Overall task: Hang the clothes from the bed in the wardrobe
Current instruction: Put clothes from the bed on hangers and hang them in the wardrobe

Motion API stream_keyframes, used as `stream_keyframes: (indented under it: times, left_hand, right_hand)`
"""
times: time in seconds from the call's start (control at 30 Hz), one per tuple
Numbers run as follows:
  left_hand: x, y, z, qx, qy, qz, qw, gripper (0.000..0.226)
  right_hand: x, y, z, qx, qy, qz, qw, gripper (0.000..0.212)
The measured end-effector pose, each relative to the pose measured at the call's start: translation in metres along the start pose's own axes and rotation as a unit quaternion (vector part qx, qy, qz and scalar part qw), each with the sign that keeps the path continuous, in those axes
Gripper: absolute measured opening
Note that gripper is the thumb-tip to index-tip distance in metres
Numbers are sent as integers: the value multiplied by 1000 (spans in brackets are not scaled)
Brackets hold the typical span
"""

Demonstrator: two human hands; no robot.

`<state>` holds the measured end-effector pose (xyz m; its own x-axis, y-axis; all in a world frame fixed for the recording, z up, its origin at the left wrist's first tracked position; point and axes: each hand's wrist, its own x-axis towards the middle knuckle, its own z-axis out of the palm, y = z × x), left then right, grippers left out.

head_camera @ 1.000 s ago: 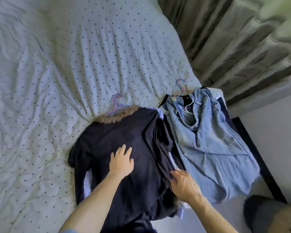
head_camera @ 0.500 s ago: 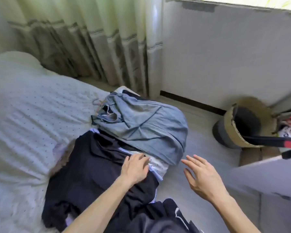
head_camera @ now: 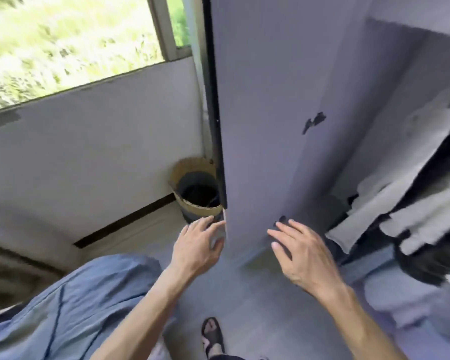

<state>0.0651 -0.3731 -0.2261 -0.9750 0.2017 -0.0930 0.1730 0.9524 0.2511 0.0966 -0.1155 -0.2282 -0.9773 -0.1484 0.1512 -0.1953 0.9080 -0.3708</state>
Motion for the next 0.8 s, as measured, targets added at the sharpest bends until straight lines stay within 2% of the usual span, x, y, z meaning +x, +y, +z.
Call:
stream_keyframes:
  times: [0.1,0.2,0.47,0.67,0.8]
  left_hand:
    - [62,50,-10,-7,18,93,995,55]
    - [109,103,-21,-7,11,170,985,46]
    - [199,207,-65,-67,-15,338,939,46]
    - [255,261,-93,-96,-7,390,916,46]
    - [281,302,-100,-116,-18,416,902,45]
  right_hand:
    - [0,36,-26,-19,51,74,996,46]
    - [-4,64,-49,-37,88,142,985,47]
    - [-19,90,-104,-122,190,282,933,44]
    - [-15,96,-163,-181,268,320,891,44]
    - [-3,107,-208,-217,290,335,870,45]
